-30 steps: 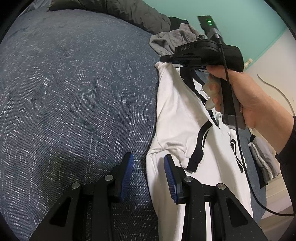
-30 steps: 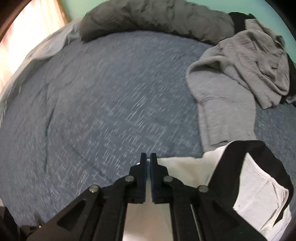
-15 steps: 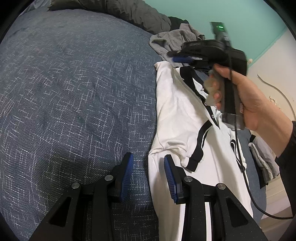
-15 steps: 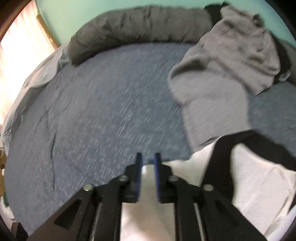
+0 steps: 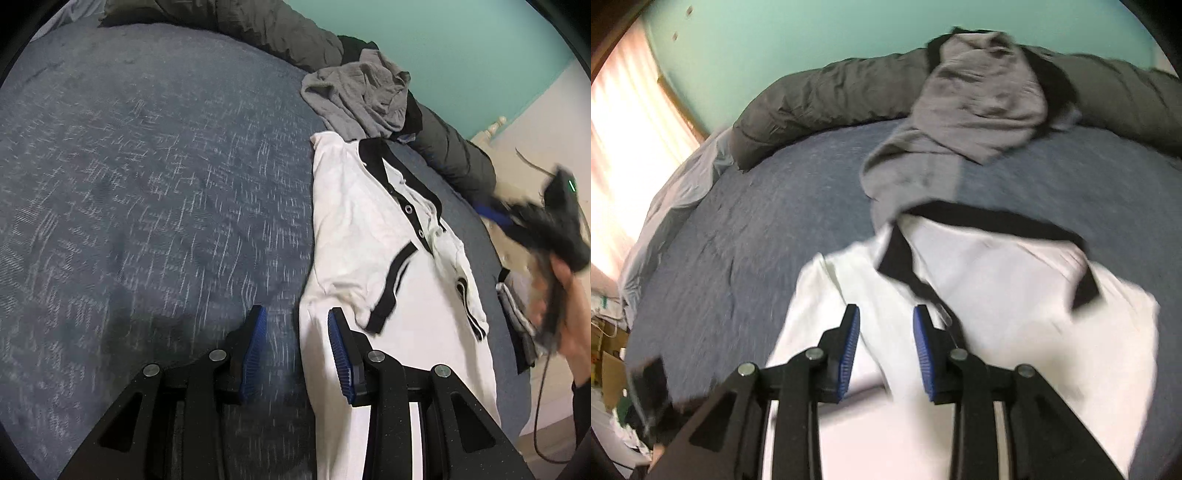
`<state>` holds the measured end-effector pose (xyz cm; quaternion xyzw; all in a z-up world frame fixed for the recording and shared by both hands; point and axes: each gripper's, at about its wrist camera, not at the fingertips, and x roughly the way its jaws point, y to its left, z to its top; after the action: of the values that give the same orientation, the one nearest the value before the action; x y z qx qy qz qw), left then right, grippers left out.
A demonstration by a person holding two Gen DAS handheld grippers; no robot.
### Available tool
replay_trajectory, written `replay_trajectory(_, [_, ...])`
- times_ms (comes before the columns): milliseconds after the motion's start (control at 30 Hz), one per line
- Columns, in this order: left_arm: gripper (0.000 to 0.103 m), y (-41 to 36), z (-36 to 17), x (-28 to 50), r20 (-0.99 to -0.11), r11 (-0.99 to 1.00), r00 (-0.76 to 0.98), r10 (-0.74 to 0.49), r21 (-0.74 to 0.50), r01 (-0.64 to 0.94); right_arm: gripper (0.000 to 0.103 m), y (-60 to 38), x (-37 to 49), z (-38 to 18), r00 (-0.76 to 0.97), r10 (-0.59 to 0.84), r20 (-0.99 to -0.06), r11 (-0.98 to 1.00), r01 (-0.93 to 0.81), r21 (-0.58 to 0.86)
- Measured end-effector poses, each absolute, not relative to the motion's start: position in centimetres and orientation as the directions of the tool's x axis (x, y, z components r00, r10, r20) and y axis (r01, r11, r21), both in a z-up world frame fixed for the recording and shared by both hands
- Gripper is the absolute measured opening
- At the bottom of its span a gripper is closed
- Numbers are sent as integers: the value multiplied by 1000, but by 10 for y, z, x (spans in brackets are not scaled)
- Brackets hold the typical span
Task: Fold clothes
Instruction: 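Move both tools down the folded shirt to the hem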
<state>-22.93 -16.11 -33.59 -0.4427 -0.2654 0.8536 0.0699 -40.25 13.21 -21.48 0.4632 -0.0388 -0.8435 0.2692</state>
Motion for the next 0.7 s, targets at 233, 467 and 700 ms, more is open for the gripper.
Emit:
replay_trajectory(233, [38,-158,-317,-185,-745,-849,-553,373,-515,120,48,230,-308,-203,-412,-470,-780,-866,385,318])
replay_trajectory(467, [38,-152,-298,-109,-796,-871,-462,390,-481,94,49,300,-210,-204,-370,-459,-808,-869,376,321])
replay_trajectory(700, [38,-149,-293,-33,-824,-868,-394,408,-483,111,53,353,-119,-213,-316,-457,-831,-870,352,345])
